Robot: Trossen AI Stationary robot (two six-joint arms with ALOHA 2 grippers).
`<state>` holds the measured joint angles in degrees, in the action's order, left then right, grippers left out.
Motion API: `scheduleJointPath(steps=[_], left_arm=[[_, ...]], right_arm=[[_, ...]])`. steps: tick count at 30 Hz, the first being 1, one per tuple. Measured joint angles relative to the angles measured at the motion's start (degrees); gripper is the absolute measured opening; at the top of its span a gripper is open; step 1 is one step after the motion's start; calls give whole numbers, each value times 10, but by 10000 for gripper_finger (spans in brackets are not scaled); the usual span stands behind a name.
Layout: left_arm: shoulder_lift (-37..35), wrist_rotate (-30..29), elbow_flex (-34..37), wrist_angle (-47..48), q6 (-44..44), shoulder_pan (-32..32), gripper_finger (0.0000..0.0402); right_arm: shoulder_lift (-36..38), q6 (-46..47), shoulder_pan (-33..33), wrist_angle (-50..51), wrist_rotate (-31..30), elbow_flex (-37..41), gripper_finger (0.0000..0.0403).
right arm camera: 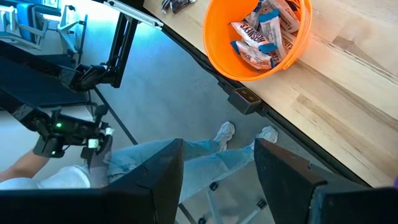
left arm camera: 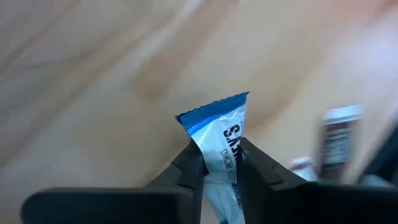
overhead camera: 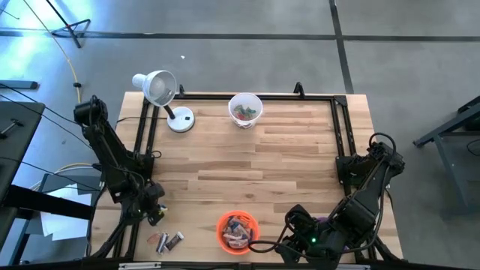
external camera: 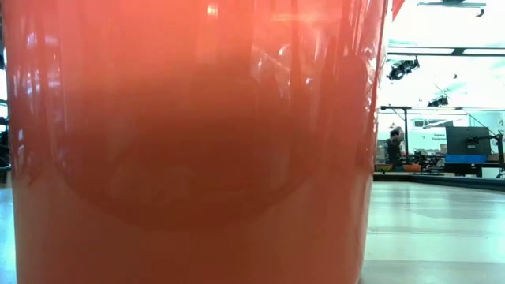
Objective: Organize candy in baskets
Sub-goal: Put the white chocolate bar into the orange bucket
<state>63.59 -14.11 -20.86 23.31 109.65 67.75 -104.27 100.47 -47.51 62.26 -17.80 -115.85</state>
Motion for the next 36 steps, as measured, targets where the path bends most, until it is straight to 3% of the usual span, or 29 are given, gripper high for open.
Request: scheduleJointPath(steps=[8,14,17,27,30,36], left_arm=[[-1,-84,-63,-11,-68,-27,64],[-2,-149,-126,-20,-185,-77,63],[-2,-149,-145,-64,-250,-118,63],[14,-37,-154,-363,-478,-245,63],[35,0,-154,-417,-507,-272,63],[108,69,-203,-424,-543,-323,63]], right_arm=[[0,0,0,0,0,0,190],[0,0,0,0,0,0,190],[0,0,0,0,0,0,190],[0,0,0,0,0,0,190],[0,0,0,0,0,0,190],[0,0,0,0,0,0,190]])
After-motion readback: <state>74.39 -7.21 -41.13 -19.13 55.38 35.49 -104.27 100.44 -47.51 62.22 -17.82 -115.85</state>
